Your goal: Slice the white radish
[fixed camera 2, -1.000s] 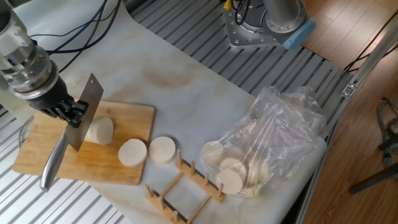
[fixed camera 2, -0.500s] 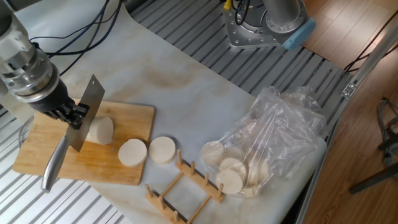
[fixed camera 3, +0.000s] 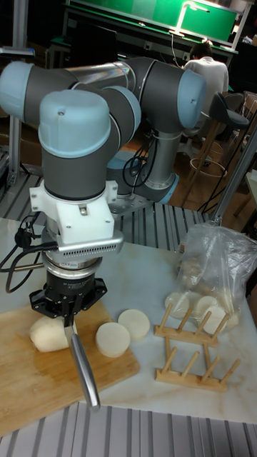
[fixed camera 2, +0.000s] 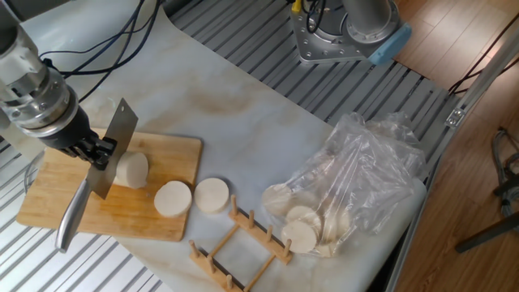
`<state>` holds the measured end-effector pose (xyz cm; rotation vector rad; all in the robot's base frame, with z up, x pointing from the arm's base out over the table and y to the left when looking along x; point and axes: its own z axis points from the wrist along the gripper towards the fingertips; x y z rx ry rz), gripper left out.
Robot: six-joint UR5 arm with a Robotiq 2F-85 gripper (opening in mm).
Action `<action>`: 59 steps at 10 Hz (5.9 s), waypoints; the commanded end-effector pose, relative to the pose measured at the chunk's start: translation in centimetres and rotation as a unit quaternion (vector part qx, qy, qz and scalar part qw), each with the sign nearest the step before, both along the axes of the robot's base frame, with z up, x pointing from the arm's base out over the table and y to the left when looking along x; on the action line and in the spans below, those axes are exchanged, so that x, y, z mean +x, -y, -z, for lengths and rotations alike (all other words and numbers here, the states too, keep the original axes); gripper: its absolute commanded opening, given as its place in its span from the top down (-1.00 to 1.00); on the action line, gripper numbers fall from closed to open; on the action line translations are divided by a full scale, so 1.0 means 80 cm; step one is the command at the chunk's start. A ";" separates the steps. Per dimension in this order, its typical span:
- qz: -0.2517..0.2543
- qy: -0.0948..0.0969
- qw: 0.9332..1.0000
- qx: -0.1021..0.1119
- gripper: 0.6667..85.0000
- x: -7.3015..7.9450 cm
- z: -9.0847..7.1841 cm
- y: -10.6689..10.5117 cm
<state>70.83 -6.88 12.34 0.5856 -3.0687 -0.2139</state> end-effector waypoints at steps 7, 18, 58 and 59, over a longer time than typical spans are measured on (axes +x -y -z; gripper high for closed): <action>0.007 -0.020 0.999 -0.026 0.98 -0.009 0.005 0.019; 0.020 -0.024 0.998 -0.050 0.98 -0.003 0.013 0.023; 0.044 -0.007 0.998 -0.043 0.98 0.027 0.019 0.000; 0.043 -0.010 0.998 -0.041 0.98 0.029 0.012 -0.001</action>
